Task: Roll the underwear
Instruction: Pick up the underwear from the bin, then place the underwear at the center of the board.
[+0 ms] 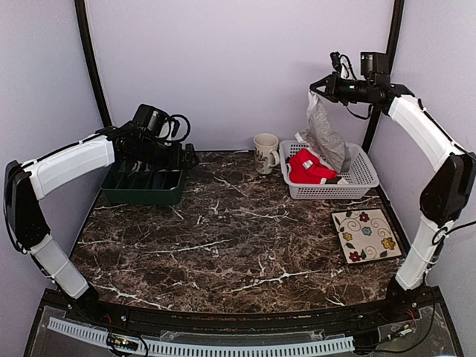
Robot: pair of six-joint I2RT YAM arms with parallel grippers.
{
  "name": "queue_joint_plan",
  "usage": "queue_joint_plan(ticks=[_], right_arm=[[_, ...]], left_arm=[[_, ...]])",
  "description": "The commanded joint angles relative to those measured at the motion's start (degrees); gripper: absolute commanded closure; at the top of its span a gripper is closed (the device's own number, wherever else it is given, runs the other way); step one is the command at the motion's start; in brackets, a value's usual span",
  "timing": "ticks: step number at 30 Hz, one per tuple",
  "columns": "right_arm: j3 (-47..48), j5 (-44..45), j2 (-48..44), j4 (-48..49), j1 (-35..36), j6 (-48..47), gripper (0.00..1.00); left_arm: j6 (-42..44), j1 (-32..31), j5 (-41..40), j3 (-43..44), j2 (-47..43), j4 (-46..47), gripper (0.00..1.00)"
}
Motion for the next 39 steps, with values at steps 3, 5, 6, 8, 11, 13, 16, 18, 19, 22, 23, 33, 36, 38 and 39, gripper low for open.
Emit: queue_joint_plan(ticks=[3, 5, 6, 8, 11, 13, 16, 18, 19, 22, 23, 33, 36, 38, 39], right_arm=[[2.95, -8.85, -5.33, 5.35, 8.10, 7.54, 1.00], [4.26, -11.46, -6.11, 7.17, 10.23, 9.89, 1.00], [3.44, -12.69, -7.18, 8.83, 10.71, 11.27, 1.00], [-1.61, -13.46, -10.91, 12.95, 10.43, 13.75, 1.00], [-16.25, -13.42, -19.01, 15.11, 8.27, 11.84, 1.00], [-29.36, -14.55, -24.32, 14.13, 5.79, 10.35, 0.98], [-49.05, -8.37, -31.61, 9.51, 3.02, 5.55, 0.74], [-57.80, -2.54, -34.61, 4.71, 2.01, 2.10, 0.27], [-59.51, -1.00, -34.93, 1.95, 1.94, 0.08, 0.14], [-60.58, 0.49, -35.39, -2.96, 2.55, -4.55, 0.07], [-60.05, 0.83, -35.53, -3.19, 2.75, -5.67, 0.09], [-51.42, 6.29, -23.68, -6.62, 21.77, -19.63, 0.30], [-50.06, 14.40, -20.97, -6.87, 31.20, -24.68, 0.37], [-50.19, 21.00, -19.86, -6.36, 37.23, -28.23, 0.41], [-50.57, 22.42, -19.35, -5.87, 39.57, -29.88, 0.42]], left_arm=[[1.51, 1.17, 0.50, -1.19, -3.93, 1.47, 0.01], [1.44, 1.62, -0.09, -1.60, -4.79, 1.74, 0.01], [1.29, 1.83, -0.44, -2.06, -5.65, 2.02, 0.01], [0.78, 2.78, -0.97, -3.03, -7.09, 2.32, 0.01], [0.63, 4.65, 0.28, -6.11, -9.76, 3.71, 0.01], [1.64, 5.14, 0.98, -7.97, -11.39, 4.23, 0.01], [4.29, 5.15, 2.59, -9.80, -12.62, 2.62, 0.01], [6.30, 5.20, 5.86, -11.19, -12.94, 1.45, 0.01], [7.19, 5.17, 7.45, -11.84, -12.83, 0.75, 0.01], [8.86, 5.20, 13.10, -14.45, -12.92, -0.18, 0.01], [9.14, 5.18, 14.80, -15.57, -13.02, 0.08, 0.01], [5.80, 2.51, 24.83, -23.88, -9.79, 6.38, 0.01], [3.59, 1.31, 23.78, -24.71, -9.03, 7.64, 0.01], [2.28, 1.24, 23.69, -25.71, -9.14, 8.76, 0.01], [1.87, 1.23, 23.66, -26.09, -9.24, 9.37, 0.01]])
